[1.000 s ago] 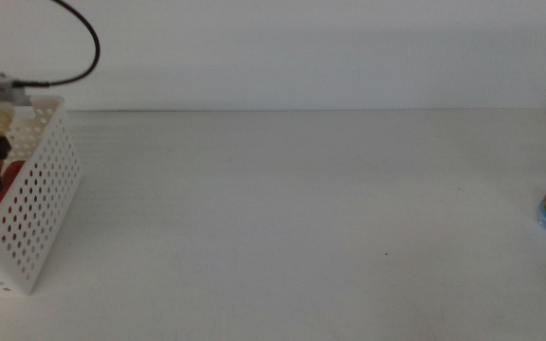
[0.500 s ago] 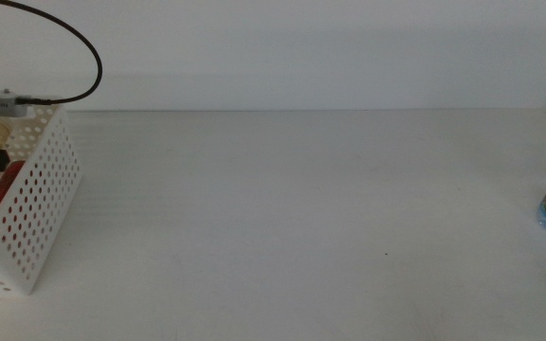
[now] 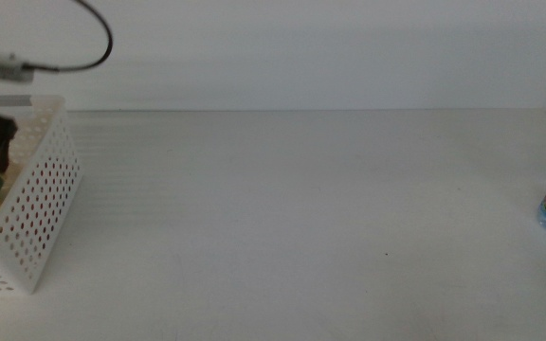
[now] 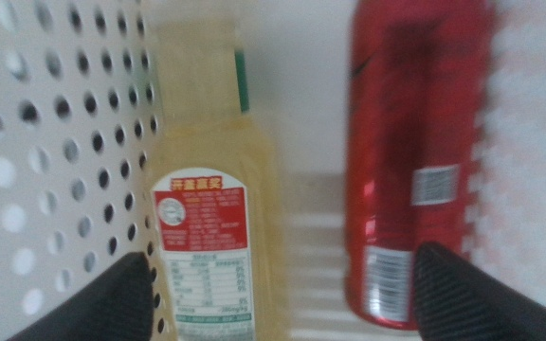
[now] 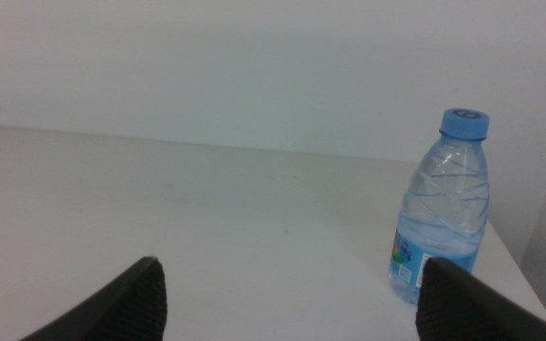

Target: Use arms to grab the bottles and put them into the dustbin to the left of the table.

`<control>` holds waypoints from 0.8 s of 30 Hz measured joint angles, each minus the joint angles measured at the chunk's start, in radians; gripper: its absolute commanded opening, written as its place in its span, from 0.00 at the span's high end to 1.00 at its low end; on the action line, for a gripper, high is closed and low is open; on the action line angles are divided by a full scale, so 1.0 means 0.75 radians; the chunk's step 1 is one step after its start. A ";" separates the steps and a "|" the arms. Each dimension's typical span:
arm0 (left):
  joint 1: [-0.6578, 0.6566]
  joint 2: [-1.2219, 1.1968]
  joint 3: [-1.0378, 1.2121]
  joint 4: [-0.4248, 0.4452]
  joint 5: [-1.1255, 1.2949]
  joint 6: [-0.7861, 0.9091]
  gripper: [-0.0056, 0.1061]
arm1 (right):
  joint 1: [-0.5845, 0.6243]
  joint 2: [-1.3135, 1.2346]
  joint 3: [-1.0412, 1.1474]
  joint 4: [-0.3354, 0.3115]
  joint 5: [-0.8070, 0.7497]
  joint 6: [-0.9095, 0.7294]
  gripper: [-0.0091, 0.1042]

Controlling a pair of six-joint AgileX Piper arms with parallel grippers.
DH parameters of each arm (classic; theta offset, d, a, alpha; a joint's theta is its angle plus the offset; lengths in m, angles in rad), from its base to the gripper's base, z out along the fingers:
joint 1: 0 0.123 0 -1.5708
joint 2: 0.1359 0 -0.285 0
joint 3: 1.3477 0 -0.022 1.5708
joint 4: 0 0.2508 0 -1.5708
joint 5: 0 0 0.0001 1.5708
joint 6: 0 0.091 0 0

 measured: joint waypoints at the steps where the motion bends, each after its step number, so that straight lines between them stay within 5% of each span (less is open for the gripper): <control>1: -0.015 -0.015 -0.011 0.003 0.000 -0.008 0.15 | 0.000 0.000 0.000 0.000 0.000 0.000 0.18; 8: -0.145 -0.202 -0.023 -0.048 0.002 -0.080 0.18 | 0.000 0.000 0.000 0.000 0.000 0.000 0.18; 24: -0.430 -0.928 0.545 -0.652 -0.279 0.179 0.20 | 0.000 0.000 0.000 0.000 0.000 0.000 0.18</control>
